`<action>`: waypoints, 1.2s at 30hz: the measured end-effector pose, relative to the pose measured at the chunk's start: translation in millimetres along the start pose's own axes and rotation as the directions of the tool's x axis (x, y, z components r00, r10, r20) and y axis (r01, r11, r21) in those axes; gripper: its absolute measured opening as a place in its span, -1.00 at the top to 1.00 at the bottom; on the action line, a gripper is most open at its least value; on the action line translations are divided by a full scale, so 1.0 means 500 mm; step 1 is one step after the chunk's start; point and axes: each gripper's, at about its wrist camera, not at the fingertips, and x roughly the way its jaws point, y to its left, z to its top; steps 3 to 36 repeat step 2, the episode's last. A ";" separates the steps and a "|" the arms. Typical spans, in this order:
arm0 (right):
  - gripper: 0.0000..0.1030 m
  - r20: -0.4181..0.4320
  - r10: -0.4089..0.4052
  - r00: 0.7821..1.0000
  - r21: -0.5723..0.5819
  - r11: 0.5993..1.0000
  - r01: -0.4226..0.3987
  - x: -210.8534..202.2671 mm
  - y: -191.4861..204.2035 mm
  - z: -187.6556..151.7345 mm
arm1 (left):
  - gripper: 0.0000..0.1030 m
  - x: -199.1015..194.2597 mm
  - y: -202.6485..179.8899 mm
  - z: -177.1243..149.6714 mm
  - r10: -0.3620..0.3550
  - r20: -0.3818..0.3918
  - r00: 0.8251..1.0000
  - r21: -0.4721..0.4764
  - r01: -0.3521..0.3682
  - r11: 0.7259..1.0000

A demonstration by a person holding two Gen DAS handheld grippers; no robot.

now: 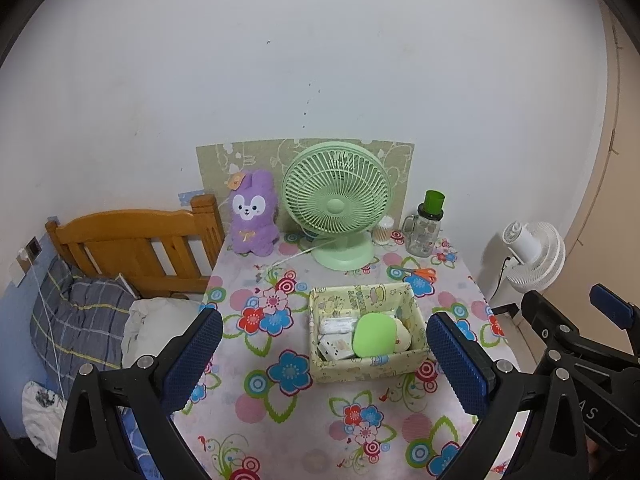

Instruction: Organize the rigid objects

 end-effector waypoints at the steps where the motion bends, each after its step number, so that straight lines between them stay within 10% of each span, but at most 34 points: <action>1: -0.85 0.003 -0.007 1.000 0.005 1.000 0.007 0.000 0.003 0.004 | -1.00 0.002 0.003 0.004 -0.004 0.003 1.000 0.002 0.004 1.000; 36: -0.85 0.003 -0.007 1.000 0.005 1.000 0.007 0.000 0.003 0.004 | -1.00 0.004 0.006 0.008 -0.010 0.004 1.000 0.002 0.010 1.000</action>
